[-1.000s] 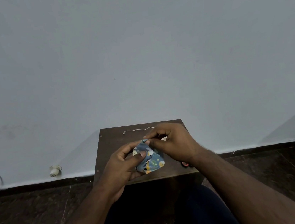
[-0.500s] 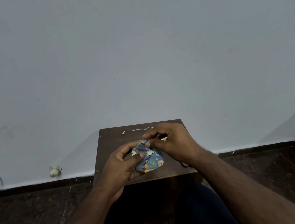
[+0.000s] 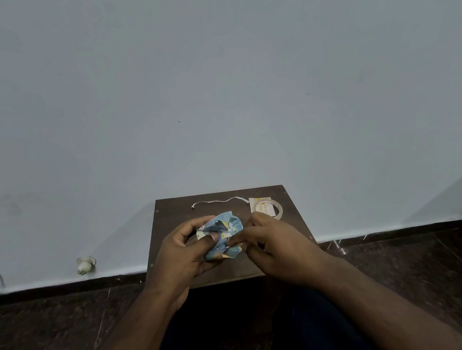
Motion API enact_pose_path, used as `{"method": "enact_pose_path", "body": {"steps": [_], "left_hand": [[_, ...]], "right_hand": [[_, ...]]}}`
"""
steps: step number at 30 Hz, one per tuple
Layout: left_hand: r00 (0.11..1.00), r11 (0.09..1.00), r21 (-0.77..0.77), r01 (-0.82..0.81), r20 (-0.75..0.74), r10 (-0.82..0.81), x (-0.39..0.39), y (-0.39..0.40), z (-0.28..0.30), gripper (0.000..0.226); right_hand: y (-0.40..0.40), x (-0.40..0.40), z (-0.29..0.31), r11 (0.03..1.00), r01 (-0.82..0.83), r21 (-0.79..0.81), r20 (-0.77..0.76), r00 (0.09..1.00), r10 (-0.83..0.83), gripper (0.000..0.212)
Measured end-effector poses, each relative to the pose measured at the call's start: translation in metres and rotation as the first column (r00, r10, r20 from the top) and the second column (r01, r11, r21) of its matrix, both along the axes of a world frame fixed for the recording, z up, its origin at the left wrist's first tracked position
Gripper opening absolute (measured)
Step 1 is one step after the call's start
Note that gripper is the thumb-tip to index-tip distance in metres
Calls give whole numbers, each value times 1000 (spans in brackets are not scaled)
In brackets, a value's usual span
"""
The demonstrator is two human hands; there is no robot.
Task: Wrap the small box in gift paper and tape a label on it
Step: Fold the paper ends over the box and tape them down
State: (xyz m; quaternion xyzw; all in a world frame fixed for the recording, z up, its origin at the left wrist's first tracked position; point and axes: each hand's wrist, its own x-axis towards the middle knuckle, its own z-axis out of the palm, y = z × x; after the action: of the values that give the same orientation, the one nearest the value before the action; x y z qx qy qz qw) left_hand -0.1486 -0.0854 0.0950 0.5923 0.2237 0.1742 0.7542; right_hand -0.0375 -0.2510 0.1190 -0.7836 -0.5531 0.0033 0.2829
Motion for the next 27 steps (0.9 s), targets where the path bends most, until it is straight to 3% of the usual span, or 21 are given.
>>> {"method": "enact_pose_path", "body": {"steps": [4,10,13,19,27], "left_hand": [[1000,1000,10,7,-5,-7,0,1,1,27],[1000,1000,-8,16,-8,-16,-2,1,2,26],[999,999,-12,32,-13,-32,-2,1,2,25],[998,998,-22,63,-5,-63,-3,1,5,27],[993,992,-41,121,4,-121,-4,-1,6,31]], "right_hand": [[1,1,3,1000,-8,-1,-46,999,7,34],[9,12,11,930,292,222,-365,910,-198,20],[16,17,16,950,240,199,-430,893,-135,19],[23,21,20,987,117,110,-380,923,-67,25],[25,19,19,993,78,83,-179,982,-62,23]]}}
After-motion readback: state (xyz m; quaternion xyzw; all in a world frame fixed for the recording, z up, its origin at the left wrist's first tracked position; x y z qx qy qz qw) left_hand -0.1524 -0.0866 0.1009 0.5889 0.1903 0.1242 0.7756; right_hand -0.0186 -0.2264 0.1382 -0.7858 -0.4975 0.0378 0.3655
